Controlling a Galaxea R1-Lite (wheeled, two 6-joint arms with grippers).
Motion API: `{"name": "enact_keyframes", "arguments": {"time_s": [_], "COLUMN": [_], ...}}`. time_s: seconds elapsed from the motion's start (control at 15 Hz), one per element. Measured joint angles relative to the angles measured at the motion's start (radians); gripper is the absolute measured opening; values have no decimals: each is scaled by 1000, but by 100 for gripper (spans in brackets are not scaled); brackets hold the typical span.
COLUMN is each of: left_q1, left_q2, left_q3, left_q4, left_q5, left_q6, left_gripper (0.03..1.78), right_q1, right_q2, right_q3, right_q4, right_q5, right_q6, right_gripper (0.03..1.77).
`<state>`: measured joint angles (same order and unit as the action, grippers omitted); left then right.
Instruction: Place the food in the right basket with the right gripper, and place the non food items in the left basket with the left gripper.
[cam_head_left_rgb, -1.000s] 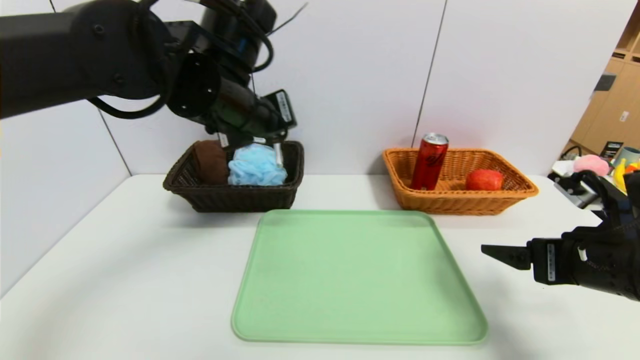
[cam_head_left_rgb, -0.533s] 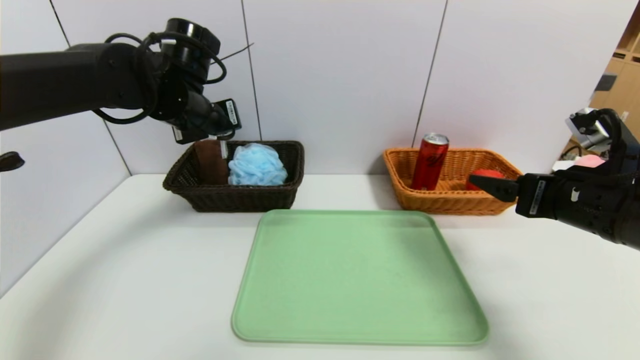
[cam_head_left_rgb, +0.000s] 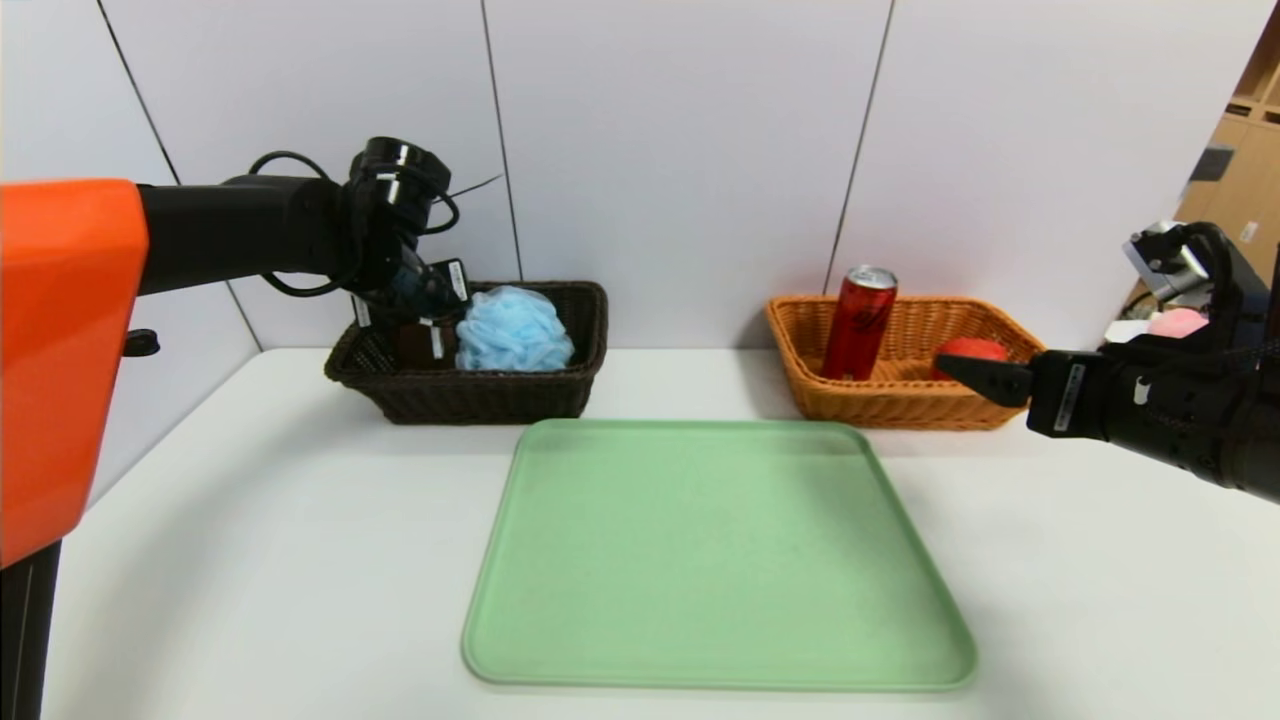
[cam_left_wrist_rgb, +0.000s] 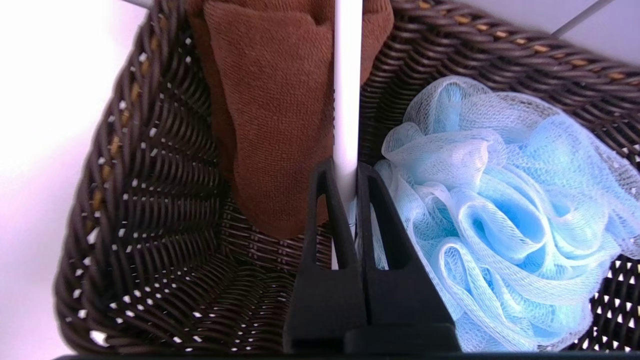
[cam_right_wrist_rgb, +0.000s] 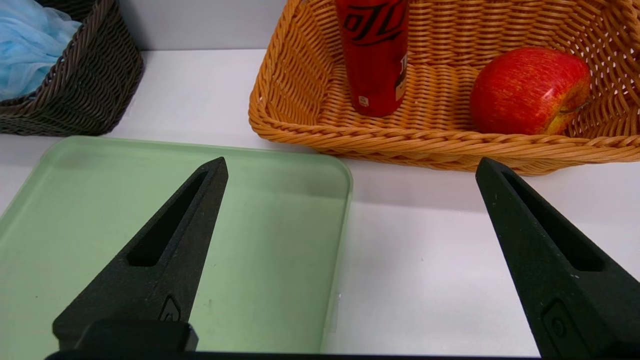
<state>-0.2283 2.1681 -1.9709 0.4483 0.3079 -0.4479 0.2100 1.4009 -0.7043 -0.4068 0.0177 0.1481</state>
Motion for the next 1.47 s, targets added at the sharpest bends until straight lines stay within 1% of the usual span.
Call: {"name": "enact_keyframes", "arguments": {"time_s": [0.07, 0.13, 0.2, 0.33, 0.4, 0.53, 0.67, 0.8, 0.93, 1.07, 1.2, 1.33, 1.4, 1.47], "left_q1": [1, 2, 1, 1, 1, 1, 1, 1, 1, 0, 0, 9, 28, 57], "left_q2": [5, 8, 9, 10, 9, -8, -59, -140, -246, -365, -485, -638, -718, -808], "left_q3": [0, 0, 0, 0, 0, 0, 0, 0, 0, 3, 40, 142, 214, 294], "left_q4": [1, 2, 1, 1, 0, -3, -21, -47, -90, -141, -137, -81, -53, -29], "left_q5": [0, 0, -1, -3, -3, -3, -10, -36, -82, -123, -131, -129, -126, -122], "left_q6": [0, 0, 0, 4, 4, 9, 56, 152, 286, 394, 423, 428, 430, 431], "left_gripper": [5, 13, 32, 63, 77, 97, 114, 127, 137, 145, 150, 155, 157, 158], "right_q1": [1, 2, 4, 3, 4, 4, -7, -36, -70, -90, -96, -100, -104, -111], "right_q2": [1, 1, 1, 1, 1, -1, -2, 3, 16, 26, 23, -6, -29, -56], "right_q3": [1, 3, 5, 6, 6, 6, -14, -78, -203, -373, -515, -611, -630, -634], "right_q4": [1, 2, 3, 4, 3, 5, 12, 49, 157, 340, 575, 833, 921, 976], "right_q5": [0, 0, -1, -1, -1, -3, -5, -15, -43, -73, -86, -99, -117, -148], "right_q6": [0, 0, 0, 0, -1, -13, -39, -85, -155, -200, -217, -223, -220, -215], "right_gripper": [171, 171, 171, 171, 171, 171, 171, 171, 171, 171, 171, 171, 171, 171]}}
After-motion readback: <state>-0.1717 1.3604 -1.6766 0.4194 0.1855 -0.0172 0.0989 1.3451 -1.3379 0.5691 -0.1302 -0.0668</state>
